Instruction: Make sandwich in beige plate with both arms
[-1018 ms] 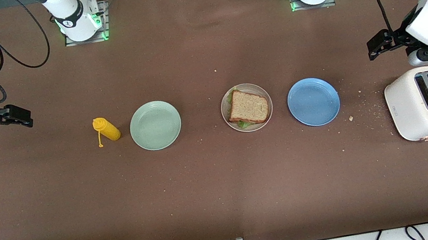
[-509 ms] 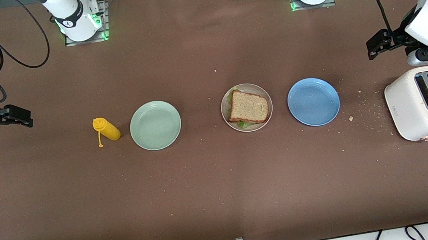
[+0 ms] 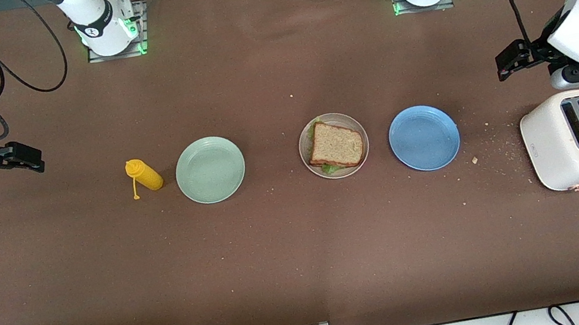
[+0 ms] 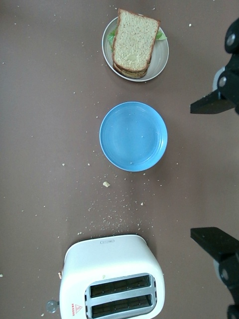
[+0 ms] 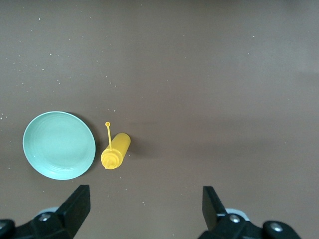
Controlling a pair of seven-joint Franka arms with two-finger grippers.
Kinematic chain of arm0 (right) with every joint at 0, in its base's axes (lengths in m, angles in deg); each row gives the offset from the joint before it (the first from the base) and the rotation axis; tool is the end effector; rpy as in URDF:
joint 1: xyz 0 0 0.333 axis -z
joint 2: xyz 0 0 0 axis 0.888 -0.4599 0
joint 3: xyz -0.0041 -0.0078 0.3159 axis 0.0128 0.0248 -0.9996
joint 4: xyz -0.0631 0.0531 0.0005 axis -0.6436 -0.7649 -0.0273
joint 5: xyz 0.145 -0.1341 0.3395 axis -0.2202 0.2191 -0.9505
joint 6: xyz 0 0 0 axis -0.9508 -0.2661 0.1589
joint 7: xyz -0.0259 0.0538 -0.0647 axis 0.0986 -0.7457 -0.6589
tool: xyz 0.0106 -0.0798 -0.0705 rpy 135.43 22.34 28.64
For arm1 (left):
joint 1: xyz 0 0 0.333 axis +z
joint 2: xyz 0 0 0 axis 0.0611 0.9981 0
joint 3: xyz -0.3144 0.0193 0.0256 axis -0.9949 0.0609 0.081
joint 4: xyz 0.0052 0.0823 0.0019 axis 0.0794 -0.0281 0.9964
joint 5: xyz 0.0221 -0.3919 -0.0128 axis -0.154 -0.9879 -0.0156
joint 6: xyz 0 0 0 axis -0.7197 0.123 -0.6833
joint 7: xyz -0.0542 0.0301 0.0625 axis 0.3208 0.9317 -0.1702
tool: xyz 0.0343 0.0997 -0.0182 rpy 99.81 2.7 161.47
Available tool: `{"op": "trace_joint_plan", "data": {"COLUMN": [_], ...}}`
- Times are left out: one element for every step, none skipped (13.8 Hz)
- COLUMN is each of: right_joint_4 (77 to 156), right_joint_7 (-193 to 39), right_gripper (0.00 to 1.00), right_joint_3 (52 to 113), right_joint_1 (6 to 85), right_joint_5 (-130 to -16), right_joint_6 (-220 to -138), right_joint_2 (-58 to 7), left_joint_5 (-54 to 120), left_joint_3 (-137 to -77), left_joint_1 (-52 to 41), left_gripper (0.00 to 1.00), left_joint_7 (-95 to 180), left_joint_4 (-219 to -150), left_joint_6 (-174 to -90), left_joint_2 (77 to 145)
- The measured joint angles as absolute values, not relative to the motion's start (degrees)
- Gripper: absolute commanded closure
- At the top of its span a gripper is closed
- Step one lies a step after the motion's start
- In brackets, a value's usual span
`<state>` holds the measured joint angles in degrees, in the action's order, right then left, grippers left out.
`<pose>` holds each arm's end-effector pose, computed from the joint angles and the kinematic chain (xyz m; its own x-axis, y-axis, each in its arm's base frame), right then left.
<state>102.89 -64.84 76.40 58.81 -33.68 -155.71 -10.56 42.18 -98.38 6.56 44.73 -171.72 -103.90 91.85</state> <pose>0.6018 0.0451 0.5763 0.9986 -0.0387 -0.0352 -0.0373 -0.9985 0.0391 0.5821 -0.0623 0.5843 0.9963 -0.0444 -0.0742 -0.0435 -0.9990 0.0131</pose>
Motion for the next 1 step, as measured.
{"op": "trace_joint_plan", "data": {"right_joint_4": [102.9], "right_joint_7": [-64.8], "right_gripper": [0.00], "right_joint_3": [76.4], "right_joint_1": [58.8], "right_joint_5": [-33.7], "right_joint_6": [-155.7], "right_joint_2": [-10.6], "left_joint_5": [42.2], "left_joint_3": [-98.4], "left_joint_1": [6.6], "left_gripper": [0.00], "left_joint_7": [44.7], "left_joint_4": [-171.7], "left_joint_6": [-103.9], "left_joint_2": [91.9]}}
